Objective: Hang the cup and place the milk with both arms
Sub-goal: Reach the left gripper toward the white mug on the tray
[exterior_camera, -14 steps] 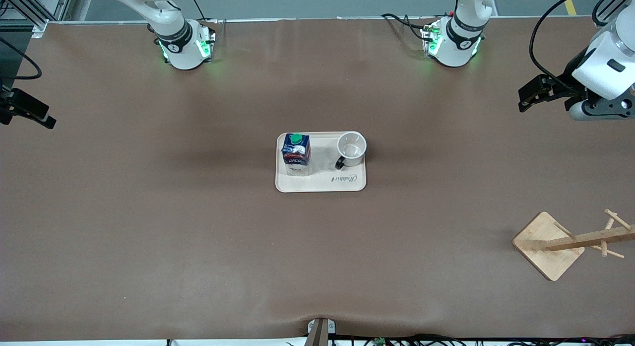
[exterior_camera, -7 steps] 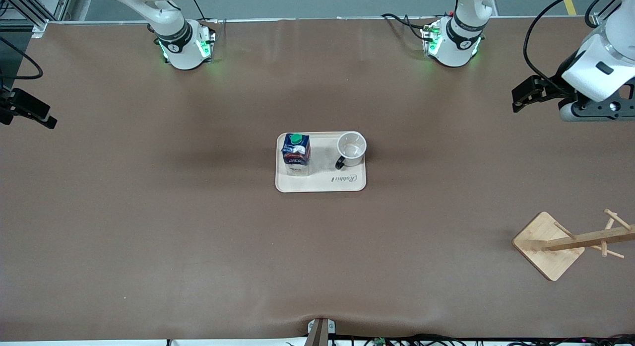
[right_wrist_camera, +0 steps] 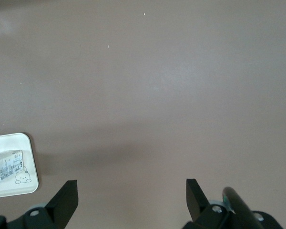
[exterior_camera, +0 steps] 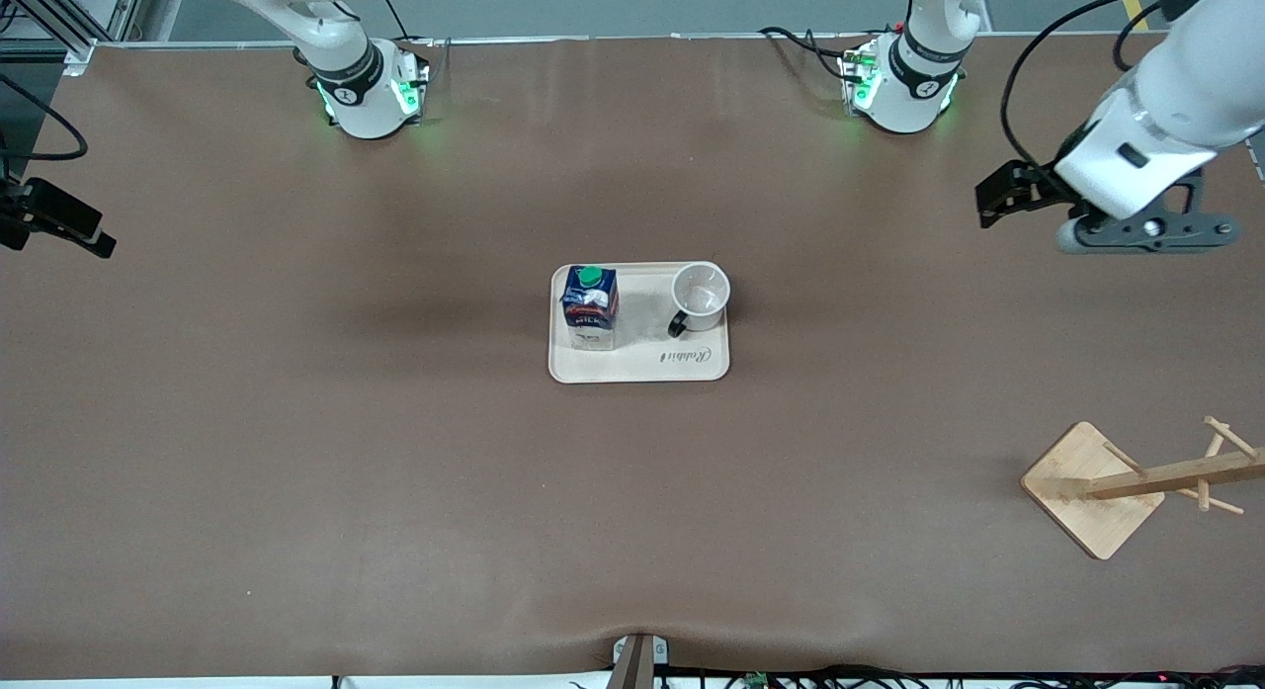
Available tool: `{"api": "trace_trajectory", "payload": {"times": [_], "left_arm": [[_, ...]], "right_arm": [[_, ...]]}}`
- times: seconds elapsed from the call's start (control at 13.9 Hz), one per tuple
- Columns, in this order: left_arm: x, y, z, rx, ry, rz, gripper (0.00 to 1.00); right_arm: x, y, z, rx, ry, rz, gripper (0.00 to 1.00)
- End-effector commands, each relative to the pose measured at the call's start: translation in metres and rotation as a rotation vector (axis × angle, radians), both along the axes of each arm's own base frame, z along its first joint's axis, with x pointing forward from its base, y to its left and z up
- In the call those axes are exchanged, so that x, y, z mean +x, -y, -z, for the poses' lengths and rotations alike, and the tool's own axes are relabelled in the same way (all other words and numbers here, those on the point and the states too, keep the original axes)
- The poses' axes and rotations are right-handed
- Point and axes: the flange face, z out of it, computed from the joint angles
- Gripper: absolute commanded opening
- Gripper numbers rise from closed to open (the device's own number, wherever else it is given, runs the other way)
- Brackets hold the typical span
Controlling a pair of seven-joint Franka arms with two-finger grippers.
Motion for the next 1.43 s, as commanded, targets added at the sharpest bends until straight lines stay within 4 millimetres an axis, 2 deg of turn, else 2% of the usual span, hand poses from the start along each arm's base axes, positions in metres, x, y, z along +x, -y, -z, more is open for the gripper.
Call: {"api": "trace_trajectory", "payload": {"times": [0.0, 0.22, 0.79, 1.0, 1.22, 1.36], "left_arm": [[0.001, 0.027, 0.016, -0.008, -0.038, 0.031, 1.00], [-0.002, 0.054, 0.028, -0.016, -0.038, 0.092, 1.00], [-0.019, 0.133, 0.102, -0.050, -0.001, 0.241, 1.00], [-0.018, 0.159, 0.129, -0.077, -0.013, 0.282, 1.00], [-0.019, 0.191, 0.163, -0.109, -0.027, 0.329, 1.00], [-0.018, 0.205, 0.188, -0.128, -0.039, 0.346, 1.00]], "right_arm": [[0.002, 0.001, -0.001, 0.019, 0.004, -0.001, 1.00], [0.005, -0.004, 0.003, 0.016, -0.001, -0.010, 1.00], [0.021, -0.004, 0.034, 0.016, -0.056, -0.010, 1.00], [0.029, 0.000, 0.051, 0.010, -0.086, -0.005, 1.00], [0.030, 0.003, 0.054, 0.016, -0.091, 0.001, 1.00], [0.037, 0.000, 0.061, 0.006, -0.082, -0.007, 1.00]]}}
